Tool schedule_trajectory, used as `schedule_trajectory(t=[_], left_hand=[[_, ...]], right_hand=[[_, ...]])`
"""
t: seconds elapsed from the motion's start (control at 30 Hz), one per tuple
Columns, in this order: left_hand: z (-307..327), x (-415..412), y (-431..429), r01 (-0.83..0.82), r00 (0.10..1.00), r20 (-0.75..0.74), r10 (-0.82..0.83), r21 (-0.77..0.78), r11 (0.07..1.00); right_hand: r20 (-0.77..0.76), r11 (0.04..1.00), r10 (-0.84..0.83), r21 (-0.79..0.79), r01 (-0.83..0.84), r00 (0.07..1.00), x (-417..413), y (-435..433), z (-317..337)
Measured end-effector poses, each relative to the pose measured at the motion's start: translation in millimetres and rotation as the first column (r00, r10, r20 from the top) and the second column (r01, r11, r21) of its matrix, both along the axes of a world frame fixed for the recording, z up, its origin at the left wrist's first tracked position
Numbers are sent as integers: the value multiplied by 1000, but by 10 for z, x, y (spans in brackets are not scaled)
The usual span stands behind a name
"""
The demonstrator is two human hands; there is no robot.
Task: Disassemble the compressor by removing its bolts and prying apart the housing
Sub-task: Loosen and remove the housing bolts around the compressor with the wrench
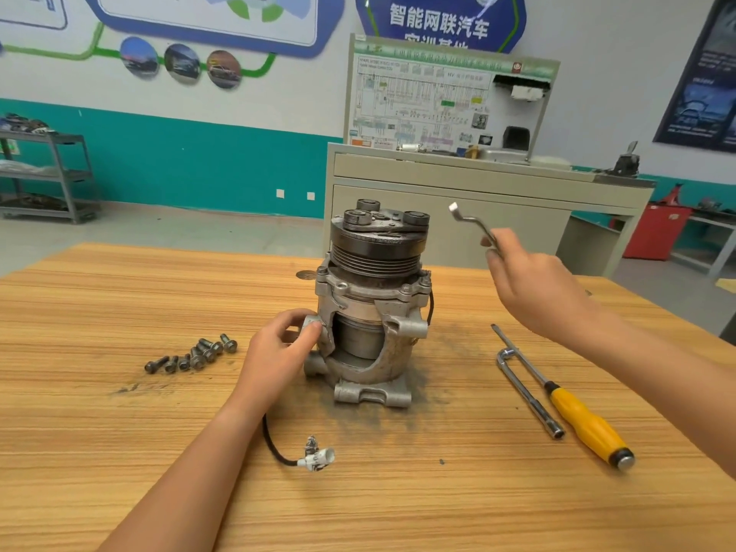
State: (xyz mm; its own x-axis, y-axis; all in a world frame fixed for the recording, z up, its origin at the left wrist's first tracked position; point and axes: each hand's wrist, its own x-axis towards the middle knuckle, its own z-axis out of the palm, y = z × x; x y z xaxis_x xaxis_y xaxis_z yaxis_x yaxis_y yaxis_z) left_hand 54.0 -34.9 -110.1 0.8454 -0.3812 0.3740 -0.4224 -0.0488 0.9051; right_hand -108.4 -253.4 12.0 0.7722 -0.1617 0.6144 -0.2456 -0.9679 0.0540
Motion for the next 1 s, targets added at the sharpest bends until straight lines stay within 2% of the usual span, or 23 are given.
schedule_trajectory(t=[0.13, 0.37, 0.57, 0.8, 1.0], left_hand=[[5, -13, -2, -1, 1000, -6, 1, 8, 1000], [18, -30, 13, -2, 1000, 0, 2, 11, 1000], [35, -39, 13, -2, 1000, 1, 2, 23, 1000], [15, -27, 30, -1, 1000, -23, 2, 30, 1000], [42, -51, 30, -2, 1000, -2, 2, 42, 999]], right_hand=[[-246, 992, -100, 55, 117, 964, -142, 83, 1], [-423, 989, -96, 60, 134, 901, -111, 241, 53], [-449, 962, -272, -156, 225, 851, -20, 299, 108], [-445, 893, -391, -394, 216, 806, -18, 388, 191], [-494, 865, -431, -465, 190, 755, 38, 458, 184]])
